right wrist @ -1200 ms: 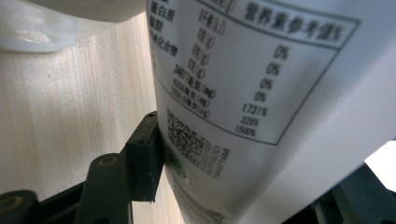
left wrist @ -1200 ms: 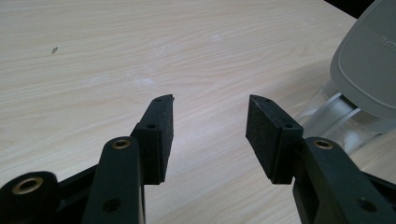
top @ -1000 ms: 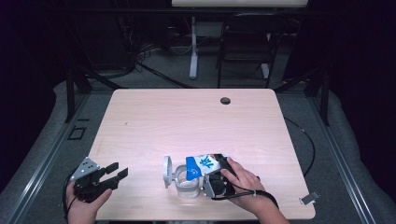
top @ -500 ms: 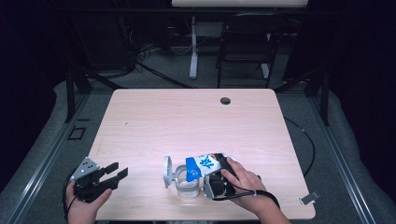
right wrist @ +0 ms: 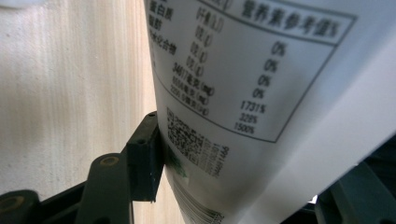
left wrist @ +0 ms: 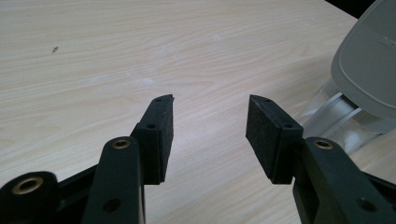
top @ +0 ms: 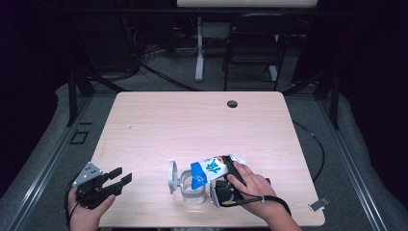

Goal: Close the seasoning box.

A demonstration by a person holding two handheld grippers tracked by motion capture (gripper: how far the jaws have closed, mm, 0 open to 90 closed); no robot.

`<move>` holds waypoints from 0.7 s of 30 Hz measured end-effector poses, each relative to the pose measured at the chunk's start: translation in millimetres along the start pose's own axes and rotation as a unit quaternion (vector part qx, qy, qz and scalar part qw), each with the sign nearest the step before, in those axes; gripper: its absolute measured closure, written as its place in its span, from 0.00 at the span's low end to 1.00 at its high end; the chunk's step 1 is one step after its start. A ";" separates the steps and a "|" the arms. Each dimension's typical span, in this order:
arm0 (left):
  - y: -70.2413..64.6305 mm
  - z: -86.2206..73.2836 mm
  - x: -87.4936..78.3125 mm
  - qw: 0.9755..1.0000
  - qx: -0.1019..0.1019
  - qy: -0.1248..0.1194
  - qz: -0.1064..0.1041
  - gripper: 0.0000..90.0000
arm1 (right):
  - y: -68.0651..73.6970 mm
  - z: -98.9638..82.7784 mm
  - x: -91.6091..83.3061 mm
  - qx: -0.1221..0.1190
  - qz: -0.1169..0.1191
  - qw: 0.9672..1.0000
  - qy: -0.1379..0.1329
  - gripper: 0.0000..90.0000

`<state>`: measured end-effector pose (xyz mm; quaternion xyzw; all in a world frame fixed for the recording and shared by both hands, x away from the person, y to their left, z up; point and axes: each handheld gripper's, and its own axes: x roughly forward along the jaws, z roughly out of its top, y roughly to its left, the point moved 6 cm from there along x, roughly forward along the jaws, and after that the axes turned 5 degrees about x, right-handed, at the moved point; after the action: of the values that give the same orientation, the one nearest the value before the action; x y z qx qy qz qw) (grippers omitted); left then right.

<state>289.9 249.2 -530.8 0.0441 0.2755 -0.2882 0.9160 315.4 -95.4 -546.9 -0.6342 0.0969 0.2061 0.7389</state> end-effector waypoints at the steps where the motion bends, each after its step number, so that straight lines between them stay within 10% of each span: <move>1: -0.1 0.2 0.0 1.000 0.000 -0.001 0.000 0.58 | -1.3 -0.3 -0.5 -0.010 -0.005 1.000 0.007 0.46; 21: 0.5 -0.3 0.0 1.000 -0.002 -0.001 -0.001 0.58 | -3.5 3.6 2.1 -0.057 -0.027 0.998 0.013 0.47</move>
<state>290.0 249.7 -531.1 0.0420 0.2752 -0.2882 0.9162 318.3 -91.9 -544.0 -0.6806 0.0779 0.1830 0.7052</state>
